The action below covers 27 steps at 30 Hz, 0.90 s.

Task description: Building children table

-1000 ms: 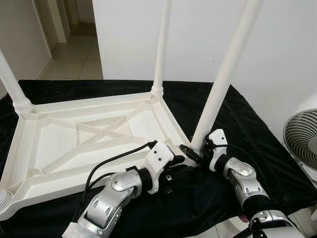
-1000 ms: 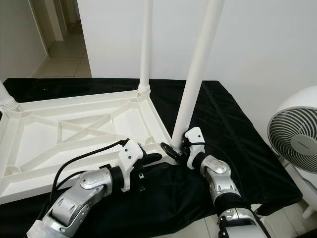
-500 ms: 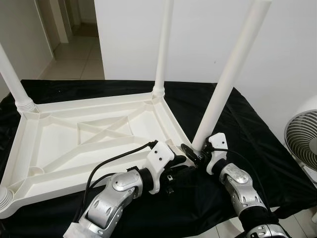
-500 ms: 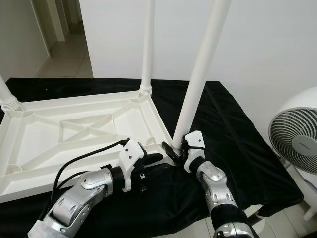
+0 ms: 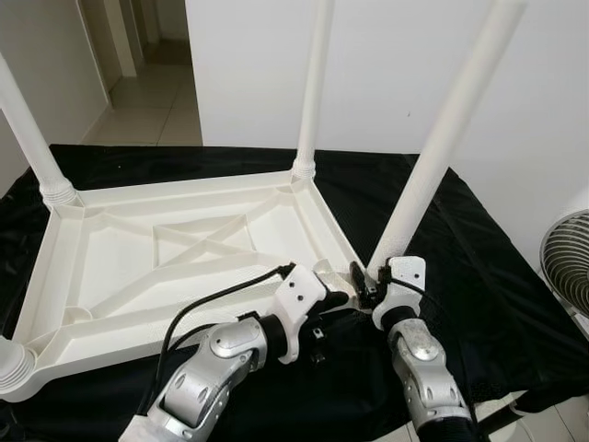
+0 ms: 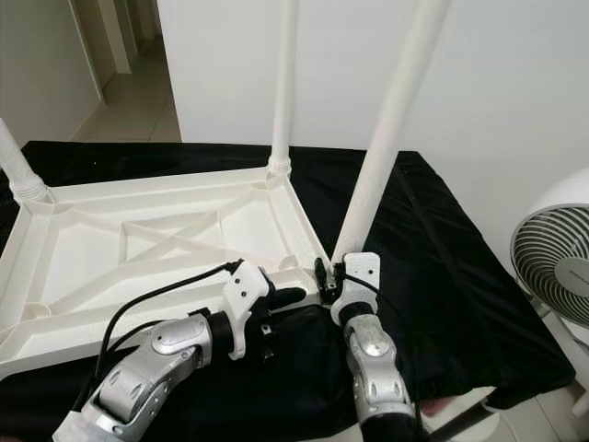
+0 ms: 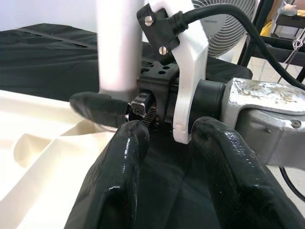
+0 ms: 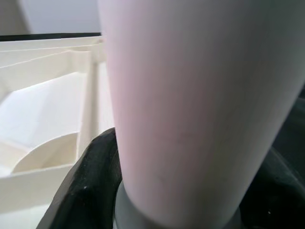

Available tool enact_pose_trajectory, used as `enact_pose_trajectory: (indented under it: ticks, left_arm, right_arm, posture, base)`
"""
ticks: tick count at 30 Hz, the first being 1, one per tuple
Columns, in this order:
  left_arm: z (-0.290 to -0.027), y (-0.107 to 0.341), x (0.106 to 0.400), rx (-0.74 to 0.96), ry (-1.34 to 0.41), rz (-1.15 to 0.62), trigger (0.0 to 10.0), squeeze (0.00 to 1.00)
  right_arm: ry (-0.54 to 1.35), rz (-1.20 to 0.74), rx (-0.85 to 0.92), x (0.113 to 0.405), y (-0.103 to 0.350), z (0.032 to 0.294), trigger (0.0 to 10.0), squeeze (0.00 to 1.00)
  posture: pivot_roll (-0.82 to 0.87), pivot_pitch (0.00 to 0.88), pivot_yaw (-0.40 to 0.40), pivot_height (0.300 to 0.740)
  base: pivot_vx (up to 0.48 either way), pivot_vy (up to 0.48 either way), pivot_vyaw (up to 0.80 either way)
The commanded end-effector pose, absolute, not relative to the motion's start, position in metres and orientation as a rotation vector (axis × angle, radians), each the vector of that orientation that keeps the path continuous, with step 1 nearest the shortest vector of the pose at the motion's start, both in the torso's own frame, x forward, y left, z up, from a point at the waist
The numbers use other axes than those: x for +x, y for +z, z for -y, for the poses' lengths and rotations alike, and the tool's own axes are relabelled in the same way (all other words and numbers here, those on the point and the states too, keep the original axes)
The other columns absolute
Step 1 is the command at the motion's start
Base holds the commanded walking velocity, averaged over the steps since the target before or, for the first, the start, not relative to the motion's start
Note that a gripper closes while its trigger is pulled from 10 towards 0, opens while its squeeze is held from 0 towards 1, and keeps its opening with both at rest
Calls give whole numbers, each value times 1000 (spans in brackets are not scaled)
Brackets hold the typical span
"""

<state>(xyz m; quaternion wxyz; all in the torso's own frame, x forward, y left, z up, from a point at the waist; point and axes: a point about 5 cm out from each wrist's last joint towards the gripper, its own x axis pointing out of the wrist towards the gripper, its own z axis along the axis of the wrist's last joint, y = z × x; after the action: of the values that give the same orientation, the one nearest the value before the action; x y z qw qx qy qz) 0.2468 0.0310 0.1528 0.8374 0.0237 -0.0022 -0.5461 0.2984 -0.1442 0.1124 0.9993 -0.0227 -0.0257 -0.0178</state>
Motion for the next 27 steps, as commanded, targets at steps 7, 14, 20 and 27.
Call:
enact_pose_trajectory:
  ticks: [7,14,20,27]
  left_arm:
    - [-28,153,245,44,-1168,4,10000,0]
    - [-31,154,246,49,-1159,5,10000,0]
    - [-30,154,246,50,-1159,9,10000,0]
    - [-30,155,247,54,-1162,13,10000,0]
  right_arm:
    - [7,28,-33,294,112,126,10000,0]
    - [41,50,11,295,118,128,10000,1000]
    - [83,78,-1,300,126,137,10000,1000]
    - [288,87,-13,305,130,146,10000,0]
  posture:
    - [-3,16,-27,740]
    - [4,10,-35,740]
    - [6,0,-39,740]
    - [7,0,-39,740]
  base:
    - [0,0,0]
    - [0,0,0]
    - [0,0,0]
    - [0,0,0]
